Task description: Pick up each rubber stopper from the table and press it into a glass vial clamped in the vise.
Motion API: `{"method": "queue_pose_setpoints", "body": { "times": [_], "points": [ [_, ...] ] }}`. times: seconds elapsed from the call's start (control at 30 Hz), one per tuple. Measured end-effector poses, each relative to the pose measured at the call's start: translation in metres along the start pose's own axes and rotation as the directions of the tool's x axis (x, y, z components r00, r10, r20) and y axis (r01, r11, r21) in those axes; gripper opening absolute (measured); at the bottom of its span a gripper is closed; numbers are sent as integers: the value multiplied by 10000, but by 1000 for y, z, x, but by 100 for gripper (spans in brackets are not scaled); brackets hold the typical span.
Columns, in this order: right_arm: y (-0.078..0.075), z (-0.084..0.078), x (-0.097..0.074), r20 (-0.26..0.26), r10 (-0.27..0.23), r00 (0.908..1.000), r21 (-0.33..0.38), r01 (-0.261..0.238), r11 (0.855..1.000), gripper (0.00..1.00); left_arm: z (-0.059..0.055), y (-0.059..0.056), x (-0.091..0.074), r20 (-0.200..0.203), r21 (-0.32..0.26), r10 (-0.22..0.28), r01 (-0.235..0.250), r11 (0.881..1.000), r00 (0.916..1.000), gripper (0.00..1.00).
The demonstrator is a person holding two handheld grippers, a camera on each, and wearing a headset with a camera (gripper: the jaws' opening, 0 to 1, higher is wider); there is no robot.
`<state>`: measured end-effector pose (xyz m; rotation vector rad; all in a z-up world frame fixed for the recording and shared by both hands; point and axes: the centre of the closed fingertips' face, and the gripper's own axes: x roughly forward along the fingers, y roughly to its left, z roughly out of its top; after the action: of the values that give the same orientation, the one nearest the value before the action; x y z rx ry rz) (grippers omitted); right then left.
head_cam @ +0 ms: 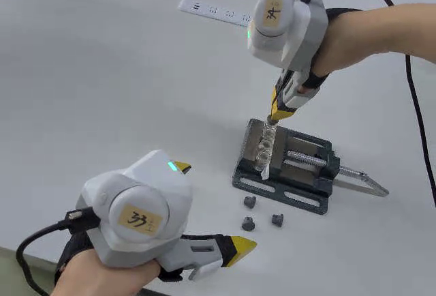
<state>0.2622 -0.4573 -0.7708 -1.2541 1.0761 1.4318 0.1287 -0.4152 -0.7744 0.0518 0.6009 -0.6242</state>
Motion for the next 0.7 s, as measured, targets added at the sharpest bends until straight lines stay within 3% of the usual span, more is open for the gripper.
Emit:
{"method": "queue_pose_setpoints", "body": {
  "times": [0.2, 0.53, 0.7],
  "points": [
    [-2, -1, 0, 471, -173, 9987, 34, 171, 9998, 0, 10, 4, -4, 145, 189, 141, -144, 9997, 9998, 82],
    [-4, -2, -1, 981, -507, 9939, -74, 517, 9986, 0, 9, 4, -8, 67, 297, 235, -237, 9993, 9997, 83],
    [-6, -10, -5, 1153, -616, 9914, -51, 626, 9980, 13, 8, 4, -8, 49, 315, 261, -262, 9992, 9996, 83]
  ]
}}
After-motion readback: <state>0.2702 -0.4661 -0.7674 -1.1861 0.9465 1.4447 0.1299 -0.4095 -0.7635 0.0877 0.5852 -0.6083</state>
